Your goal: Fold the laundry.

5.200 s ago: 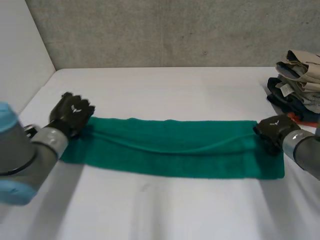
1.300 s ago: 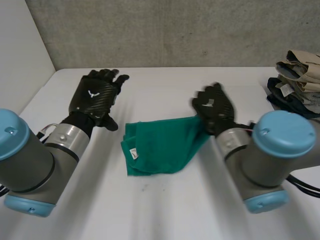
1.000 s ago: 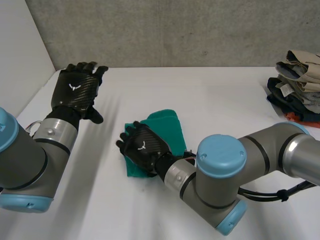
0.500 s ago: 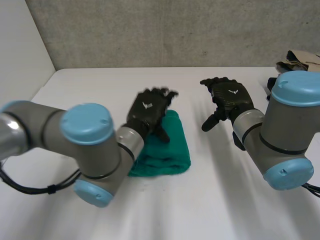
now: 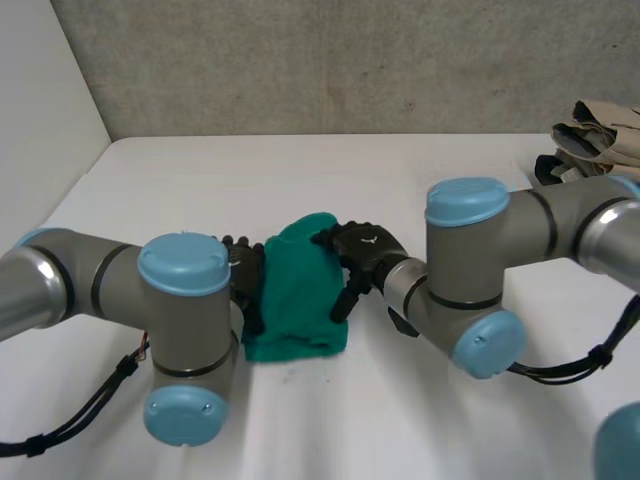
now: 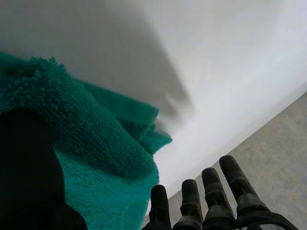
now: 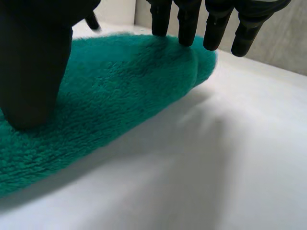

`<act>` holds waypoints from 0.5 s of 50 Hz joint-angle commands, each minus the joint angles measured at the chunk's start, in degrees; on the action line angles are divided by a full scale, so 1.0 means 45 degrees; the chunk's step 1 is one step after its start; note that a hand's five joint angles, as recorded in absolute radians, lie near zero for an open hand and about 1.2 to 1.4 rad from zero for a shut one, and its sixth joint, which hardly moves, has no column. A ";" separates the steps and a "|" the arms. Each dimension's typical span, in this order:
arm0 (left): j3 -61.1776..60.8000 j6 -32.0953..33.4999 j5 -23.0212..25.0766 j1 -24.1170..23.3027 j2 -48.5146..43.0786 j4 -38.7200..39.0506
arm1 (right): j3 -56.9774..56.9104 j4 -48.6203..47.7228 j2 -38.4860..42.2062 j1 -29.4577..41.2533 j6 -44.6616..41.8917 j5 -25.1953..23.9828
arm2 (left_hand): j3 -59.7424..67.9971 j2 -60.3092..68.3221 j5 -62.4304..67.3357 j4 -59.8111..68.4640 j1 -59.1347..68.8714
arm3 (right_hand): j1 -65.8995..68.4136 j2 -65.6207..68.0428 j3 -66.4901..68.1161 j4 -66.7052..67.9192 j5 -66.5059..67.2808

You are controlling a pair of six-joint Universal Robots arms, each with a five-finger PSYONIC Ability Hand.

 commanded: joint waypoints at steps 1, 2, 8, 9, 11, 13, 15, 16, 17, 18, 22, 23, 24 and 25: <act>-0.0723 -0.0010 0.0079 0.0507 0.0658 0.0143 | -0.0667 0.0309 0.0686 0.0057 -0.1936 0.1480 | -0.0077 -0.0003 -0.0183 0.0073 0.0275 | -0.0630 -0.0505 -0.0501 -0.0546 -0.0610; -0.0743 -0.0010 0.0098 0.0566 0.0737 0.0143 | -0.0629 0.0290 0.0647 0.0057 -0.2056 0.1481 | -0.0114 -0.0040 -0.0220 0.0036 0.0238 | -0.0630 -0.0505 -0.0501 -0.0546 -0.0610; -0.0451 -0.0029 0.0312 0.0645 0.1535 0.0357 | -0.0123 0.0174 -0.0696 0.0077 -0.2467 0.1520 | -0.0152 -0.0077 -0.0258 -0.0002 0.0200 | -0.0630 -0.0505 -0.0501 -0.0546 -0.0610; -0.0373 -0.0049 0.0449 0.0645 0.1712 0.0396 | 0.0034 0.0095 -0.0972 0.0077 -0.2525 0.1559 | -0.0152 -0.0077 -0.0258 -0.0002 0.0200 | -0.0630 -0.0505 -0.0501 -0.0546 -0.0610; -0.0216 -0.0049 0.0839 0.0664 0.2083 0.0455 | 0.0347 -0.0061 -0.1519 0.0096 -0.2623 0.1579 | -0.0152 -0.0077 -0.0258 -0.0002 0.0200 | -0.0630 -0.0505 -0.0501 -0.0546 -0.0610; -0.0002 -0.0049 0.1716 0.0664 0.2630 0.0475 | 0.0893 -0.0490 -0.2242 0.0213 -0.3051 0.1637 | -0.0152 -0.0077 -0.0258 -0.0002 0.0200 | -0.0630 -0.0505 -0.0501 -0.0546 -0.0610; 0.0174 -0.0049 0.2806 0.0780 0.3175 0.0494 | 0.1323 -0.0802 -0.2633 0.0330 -0.3442 0.1735 | -0.0189 -0.0115 -0.0295 -0.0039 0.0163 | -0.0630 -0.0505 -0.0501 -0.0546 -0.0610; 0.0252 -0.0049 0.3219 0.0839 0.3353 0.0475 | 0.1789 -0.1017 -0.2983 0.0486 -0.3869 0.1890 | -0.0152 -0.0078 -0.0258 -0.0002 0.0200 | -0.0630 -0.0505 -0.0501 -0.0546 -0.0610; 0.0311 -0.0049 0.3610 0.0937 0.3490 0.0475 | 0.2045 -0.1115 -0.3122 0.0565 -0.4047 0.1988 | -0.0152 -0.0077 -0.0258 -0.0002 0.0200 | -0.0630 -0.0505 -0.0501 -0.0546 -0.0610; 0.0389 -0.0049 0.4078 0.1054 0.3627 0.0436 | 0.2280 -0.1155 -0.3220 0.0681 -0.4204 0.2047 | -0.0152 -0.0077 -0.0258 -0.0002 0.0200 | -0.0630 -0.0505 -0.0501 -0.0546 -0.0610; 0.0663 -0.0146 0.6617 0.1640 0.4135 0.0183 | 0.3334 -0.1311 -0.3338 0.1482 -0.4401 0.2340 | -0.0115 -0.0040 -0.0221 0.0035 0.0237 | -0.0630 -0.0505 -0.0501 -0.0546 -0.0610; 0.0702 -0.0224 0.7705 0.1834 0.4329 -0.0069 | 0.3549 -0.1389 -0.3338 0.1657 -0.4362 0.2360 | -0.0040 0.0034 -0.0146 0.0109 0.0312 | -0.0630 -0.0505 -0.0501 -0.0546 -0.0610; 0.0722 -0.0263 0.8238 0.1933 0.4408 -0.0265 | 0.3919 -0.1660 -0.3261 0.1949 -0.4226 0.2360 | -0.0039 0.0035 -0.0146 0.0110 0.0313 | -0.0630 -0.0505 -0.0501 -0.0546 -0.0610; 0.0722 -0.0322 0.8746 0.2011 0.4487 -0.0480 | 0.4135 -0.1837 -0.3221 0.2068 -0.4147 0.2360 | -0.0039 0.0035 -0.0146 0.0110 0.0313 | -0.0630 -0.0505 -0.0501 -0.0546 -0.0610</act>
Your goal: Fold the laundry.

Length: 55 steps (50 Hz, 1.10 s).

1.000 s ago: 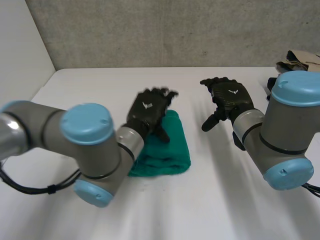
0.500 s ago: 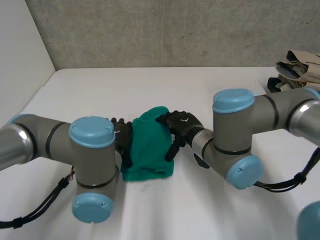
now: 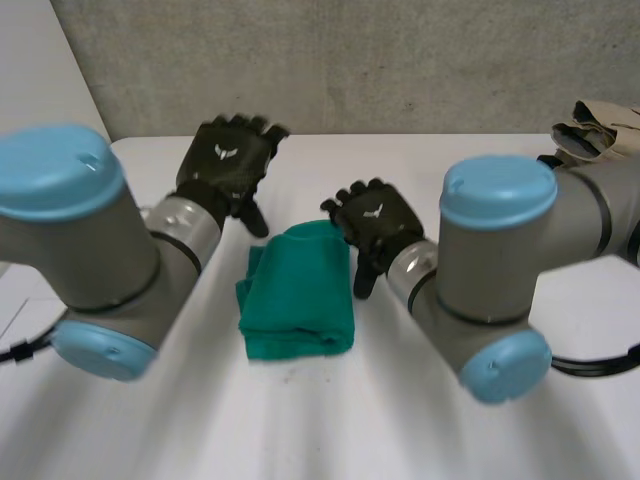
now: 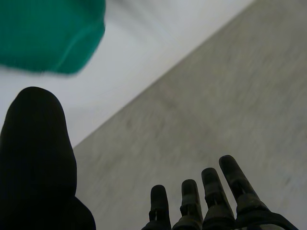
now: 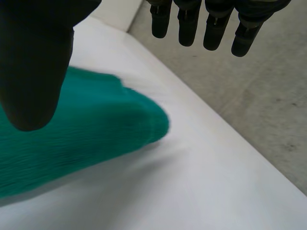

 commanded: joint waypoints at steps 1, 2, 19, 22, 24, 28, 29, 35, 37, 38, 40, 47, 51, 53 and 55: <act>0.0291 -0.0368 0.4735 0.0899 0.0783 -0.1286 | 0.1766 -0.0911 0.0074 0.1236 0.0093 0.0257 | -0.0002 0.0072 -0.0107 0.0148 0.0349 | -0.0630 -0.0504 -0.0501 -0.0546 -0.0609; 0.0311 -0.0446 0.5151 0.0959 0.0822 -0.1523 | 0.2116 -0.1474 0.0326 0.1470 0.0229 0.0257 | -0.0002 0.0072 -0.0106 0.0149 0.0349 | -0.0630 -0.0504 -0.0501 -0.0546 -0.0609; 0.0233 -0.0701 0.6503 0.1096 0.0803 -0.2503 | 0.0811 -0.4800 0.3434 0.2117 -0.1409 0.0940 | 0.0035 0.0110 -0.0069 0.0186 0.0386 | -0.0630 -0.0504 -0.0501 -0.0546 -0.0609; 0.0253 -0.0721 0.6406 0.1096 0.0803 -0.2502 | 0.0713 -0.5268 0.3434 0.2117 -0.1508 0.1039 | 0.0035 0.0110 -0.0069 0.0186 0.0386 | -0.0575 -0.0449 -0.0446 -0.0491 -0.0555; 0.0253 -0.0721 0.6347 0.1096 0.0803 -0.2502 | 0.0694 -0.5445 0.3414 0.2117 -0.1527 0.0999 | 0.0035 0.0110 -0.0069 0.0186 0.0386 | -0.0425 -0.0299 -0.0296 -0.0341 -0.0404; 0.0253 -0.0721 0.6308 0.1096 0.0803 -0.2366 | 0.0518 -0.5484 0.3492 0.2117 -0.1527 0.0999 | 0.0035 0.0110 -0.0069 0.0186 0.0386 | 0.0470 0.0597 0.0600 0.0555 0.0491; 0.0253 -0.0721 0.6308 0.1116 0.0803 -0.2346 | 0.0498 -0.5484 0.3512 0.2117 -0.1527 0.0999 | 0.0035 0.0110 -0.0069 0.0186 0.0386 | 0.0620 0.0747 0.0750 0.0705 0.0641; 0.0253 -0.0740 0.6288 0.1096 0.0803 -0.2327 | 0.0148 -0.5562 0.3863 0.2097 -0.1547 0.0999 | 0.0035 0.0110 -0.0069 0.0186 0.0386 | 0.1662 0.1788 0.1791 0.1747 0.1683; 0.0253 -0.0740 0.6288 0.1096 0.0803 -0.2326 | 0.0069 -0.5601 0.3922 0.2097 -0.1547 0.0999 | 0.0035 0.0110 -0.0069 0.0186 0.0386 | 0.3081 0.3208 0.3211 0.3166 0.3102; 0.0253 -0.0740 0.6288 0.1096 0.0803 -0.2327 | 0.0030 -0.5698 0.3922 0.2058 -0.1547 0.0999 | 0.0035 0.0110 -0.0069 0.0186 0.0386 | 0.4754 0.4880 0.4883 0.4839 0.4775; 0.0253 -0.0740 0.6288 0.1116 0.0803 -0.2307 | -0.0029 -0.5854 0.3922 0.2038 -0.1547 0.0980 | 0.0035 0.0110 -0.0069 0.0186 0.0386 | 0.8821 0.8947 0.8950 0.8905 0.8842; 0.0292 -0.0740 0.6269 0.1155 0.0862 -0.2327 | -0.0049 -0.7045 0.3454 0.1687 -0.1547 0.0941 | 0.0035 0.0110 -0.0069 0.0186 0.0386 | 1.4925 1.5051 1.5055 1.5010 1.4946; 0.0370 -0.0857 0.6191 0.1311 0.1056 -0.2307 | -0.0107 -0.7456 0.2966 0.1180 -0.1722 0.0882 | 0.0035 0.0110 -0.0069 0.0186 0.0386 | 1.4925 1.5051 1.5055 1.5010 1.4946; 0.0389 -0.1051 0.6113 0.1466 0.1290 -0.2288 | -0.0146 -0.7515 0.2771 0.0965 -0.1859 0.0746 | 0.0035 0.0110 -0.0069 0.0186 0.0386 | 1.4925 1.5051 1.5055 1.5010 1.4946; 0.0409 -0.1227 0.6054 0.1565 0.1408 -0.2229 | -0.0282 -0.7535 0.2400 0.0633 -0.2073 0.0415 | 0.0035 0.0110 -0.0069 0.0186 0.0386 | 1.4925 1.5051 1.5055 1.5010 1.4946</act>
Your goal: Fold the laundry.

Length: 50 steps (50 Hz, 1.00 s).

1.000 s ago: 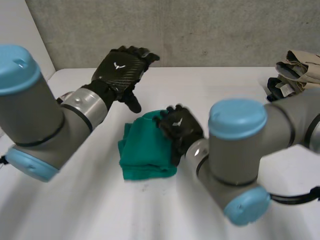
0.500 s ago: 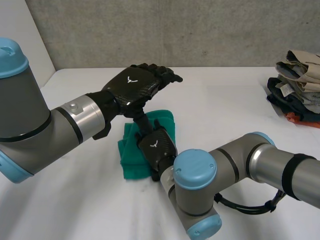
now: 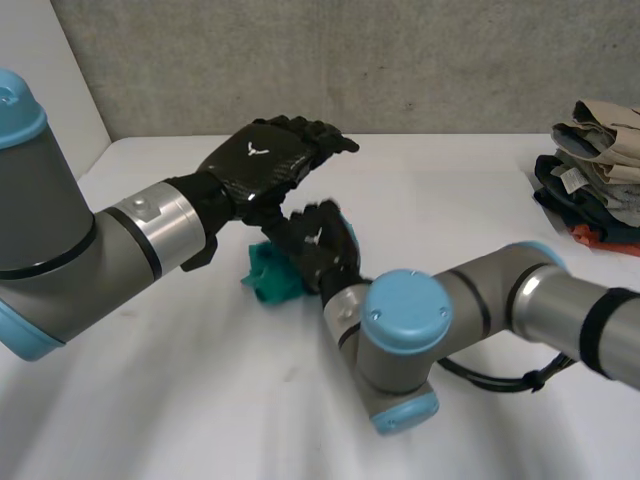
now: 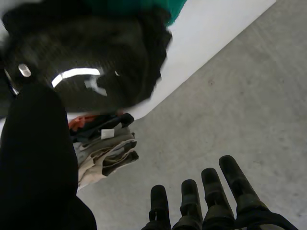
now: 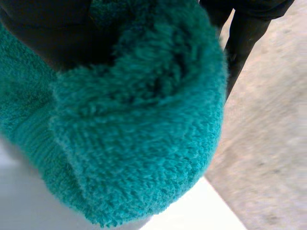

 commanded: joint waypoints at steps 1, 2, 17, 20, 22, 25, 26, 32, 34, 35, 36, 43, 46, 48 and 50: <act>0.0091 -0.0523 -0.0212 0.0368 0.0486 0.0123 | -0.0248 -0.0373 -0.0974 -0.0954 -0.0499 -0.0650 | 0.0035 0.0110 -0.0069 0.0186 0.0375 | 0.4036 0.2900 0.2756 0.2712 0.3541; 0.0111 -0.0737 -0.0232 0.0465 0.0583 0.0220 | -0.0345 -0.0393 -0.1111 -0.1071 -0.0557 -0.0826 | 0.0035 0.0110 -0.0069 0.0186 0.0375 | 0.4036 0.2900 0.2756 0.2712 0.3541; 0.0092 -0.2146 -0.0232 0.1013 0.1267 0.0612 | -0.3410 -0.1193 -0.2811 -0.5581 -0.0012 -0.3308 | 0.0035 0.0110 -0.0069 0.0186 0.0375 | 0.4036 0.2900 0.2756 0.2712 0.3541; 0.0033 -0.2146 -0.0232 0.0993 0.1267 0.0612 | -0.4328 -0.1389 -0.2792 -0.6831 0.0748 -0.3503 | 0.0035 0.0110 -0.0069 0.0186 0.0375 | 0.4036 0.2900 0.2756 0.2712 0.3541; -0.0006 -0.2146 -0.0232 0.0974 0.1267 0.0612 | -0.5031 -0.1389 -0.2636 -0.7944 0.1451 -0.3562 | 0.0035 0.0110 -0.0069 0.0186 0.0375 | 0.4036 0.2900 0.2756 0.2712 0.3541; -0.0026 -0.2146 -0.0232 0.0935 0.1287 0.0612 | -0.5830 -0.1428 -0.2209 -0.9367 0.2484 -0.3872 | 0.0035 0.0110 -0.0069 0.0186 0.0375 | 0.4036 0.2900 0.2756 0.2712 0.3541; -0.0026 -0.2146 -0.0232 0.0915 0.1287 0.0612 | -0.6008 -0.1428 -0.2013 -0.9683 0.2721 -0.4010 | 0.0035 0.0110 -0.0069 0.0186 0.0375 | 0.4036 0.2900 0.2756 0.2712 0.3541; -0.0084 -0.2146 -0.0232 0.0876 0.1287 0.0670 | -0.6986 -0.1487 -0.0295 -1.1617 0.3914 -0.5571 | 0.0035 0.0110 -0.0069 0.0186 0.0375 | 0.4036 0.2900 0.2756 0.2712 0.3541; -0.0084 -0.2146 -0.0232 0.0856 0.1267 0.0690 | -0.6948 -0.1487 0.0623 -1.2320 0.4246 -0.6411 | 0.0035 0.0110 -0.0069 0.0186 0.0375 | 0.4036 0.2900 0.2756 0.2712 0.3541; -0.0104 -0.2146 -0.0232 0.0837 0.1267 0.0690 | -0.6909 -0.1487 0.0897 -1.2516 0.4324 -0.6665 | 0.0035 0.0110 -0.0069 0.0186 0.0375 | 0.4036 0.2900 0.2756 0.2712 0.3541; -0.0162 -0.2146 -0.0232 0.0818 0.1287 0.0690 | -0.6831 -0.1487 0.1131 -1.2731 0.4422 -0.6899 | 0.0035 0.0110 -0.0069 0.0186 0.0375 | 0.4036 0.2900 0.2756 0.2712 0.3541; -0.0416 -0.2146 -0.0232 0.0739 0.1248 0.0963 | -0.4782 -0.1740 0.2305 -1.4723 0.4150 -0.8482 | 0.0035 0.0110 -0.0069 0.0186 0.0375 | 0.4036 0.2900 0.2756 0.2712 0.3541; -0.0572 -0.2126 -0.0232 0.0623 0.1248 0.1061 | -0.3923 -0.2364 0.2209 -1.5017 0.3993 -0.9223 | 0.0073 0.0147 -0.0031 0.0223 0.0413 | 0.4036 0.2900 0.2756 0.2712 0.3541; -0.0592 -0.2145 -0.0232 0.0544 0.1248 0.1080 | -0.3647 -0.2424 0.2072 -1.5057 0.4032 -0.9713 | 0.0073 0.0147 -0.0031 0.0223 0.0413 | 0.4036 0.2900 0.2756 0.2712 0.3541; -0.0611 -0.2126 -0.0232 0.0486 0.1248 0.1061 | -0.3511 -0.2424 0.1955 -1.5076 0.4032 -1.0006 | 0.0073 0.0147 -0.0031 0.0223 0.0413 | 0.4036 0.2900 0.2756 0.2712 0.3541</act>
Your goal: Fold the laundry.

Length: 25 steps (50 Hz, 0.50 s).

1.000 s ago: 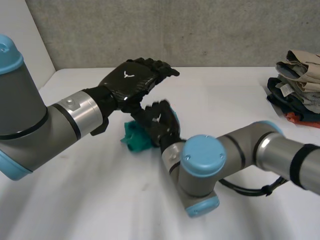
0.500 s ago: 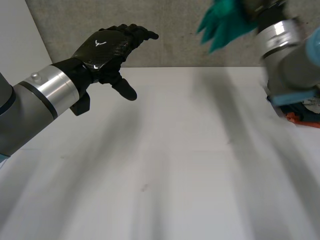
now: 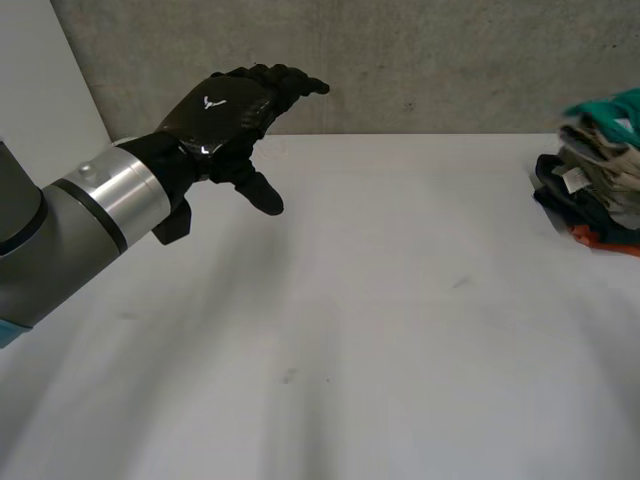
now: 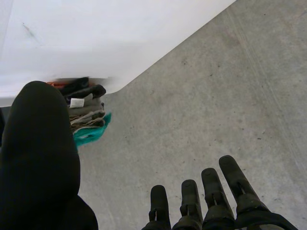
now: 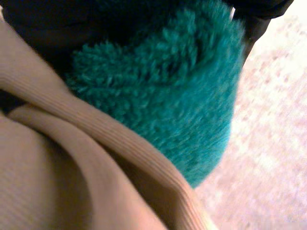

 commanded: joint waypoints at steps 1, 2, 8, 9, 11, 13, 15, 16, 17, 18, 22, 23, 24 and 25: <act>-0.0162 0.0018 0.0020 -0.0253 0.0015 0.0087 | 0.1295 -0.0473 -0.0508 -0.0317 -0.0129 -0.1504 | 0.0073 0.0147 -0.0031 0.0223 0.0397 | 0.4051 0.2900 0.2688 0.2485 0.2962; -0.0181 0.0018 0.0000 -0.0272 0.0015 0.0087 | 0.1354 -0.0492 -0.0626 -0.0317 -0.0129 -0.1603 | 0.0073 0.0147 -0.0031 0.0223 0.0397 | 0.4051 0.2900 0.2688 0.2485 0.2962; -0.0220 -0.0002 0.0020 -0.0604 0.0073 0.0087 | 0.1803 -0.0434 -0.1543 -0.0298 -0.0089 -0.1565 | 0.0036 0.0110 -0.0068 0.0186 0.0360 | 0.2213 0.1063 0.0851 0.0648 0.1124; -0.0221 -0.0002 0.0000 -0.0624 0.0074 0.0087 | 0.2036 -0.0376 -0.1990 -0.0278 -0.0070 -0.1468 | 0.0072 0.0147 -0.0032 0.0223 0.0397 | -0.6502 -0.7652 -0.7864 -0.8067 -0.7591; -0.0298 -0.0002 0.0020 -0.0702 0.0171 0.0087 | 0.2368 -0.0220 -0.2577 -0.0259 -0.0031 -0.1137 | 0.0036 0.0110 -0.0068 0.0186 0.0360 | -1.1505 -1.2656 -1.2867 -1.3071 -1.2594; -0.0435 -0.0021 0.0039 -0.0761 0.0444 0.0107 | 0.2758 0.0401 -0.3434 -0.0298 0.0124 -0.0243 | 0.0035 0.0110 -0.0069 0.0186 0.0360 | -1.1505 -1.2656 -1.2867 -1.3071 -1.2594; -0.0494 -0.0021 0.0039 -0.0800 0.0620 0.0127 | 0.2994 0.0911 -0.3906 -0.0298 0.0164 0.0269 | 0.0035 0.0110 -0.0069 0.0186 0.0360 | -1.1505 -1.2656 -1.2867 -1.3071 -1.2594; -0.0533 -0.0021 0.0039 -0.0858 0.0775 0.0146 | 0.3092 0.1262 -0.4121 -0.0317 0.0164 0.0445 | -0.0002 0.0073 -0.0106 0.0149 0.0323 | -1.1505 -1.2656 -1.2867 -1.3071 -1.2594; -0.0591 -0.0021 0.0039 -0.0897 0.0854 0.0185 | 0.3286 0.2078 -0.4607 -0.0337 0.0126 0.0756 | -0.0039 0.0035 -0.0143 0.0112 0.0286 | -1.1505 -1.2656 -1.2867 -1.3071 -1.2594; -0.0630 -0.0021 0.0039 -0.0936 0.0952 0.0224 | 0.3346 0.2473 -0.4824 -0.0337 0.0087 0.0818 | -0.0039 0.0035 -0.0144 0.0111 0.0285 | -1.1505 -1.2656 -1.2867 -1.3071 -1.2594; -0.0923 -0.0021 0.0039 -0.1073 0.1304 0.0536 | 0.3581 0.4231 -0.5684 -0.0395 -0.0089 0.1092 | -0.0039 0.0035 -0.0144 0.0111 0.0285 | -1.1505 -1.2656 -1.2867 -1.3071 -1.2594; -0.1001 -0.0021 0.0039 -0.1112 0.1381 0.0711 | 0.3639 0.4679 -0.5860 -0.0511 -0.0167 0.1130 | -0.0039 0.0035 -0.0144 0.0111 0.0285 | -1.1505 -1.2656 -1.2867 -1.3071 -1.2594; -0.1041 -0.0041 0.0039 -0.1112 0.1421 0.0790 | 0.3775 0.5341 -0.6113 -0.0725 -0.0342 0.1227 | -0.0039 0.0035 -0.0144 0.0111 0.0285 | -1.1505 -1.2656 -1.2867 -1.3071 -1.2594; -0.1060 -0.0041 0.0039 -0.1112 0.1441 0.0829 | 0.3854 0.5812 -0.6309 -0.0882 -0.0479 0.1364 | -0.0039 0.0035 -0.0144 0.0111 0.0285 | -1.1505 -1.2656 -1.2867 -1.3071 -1.2594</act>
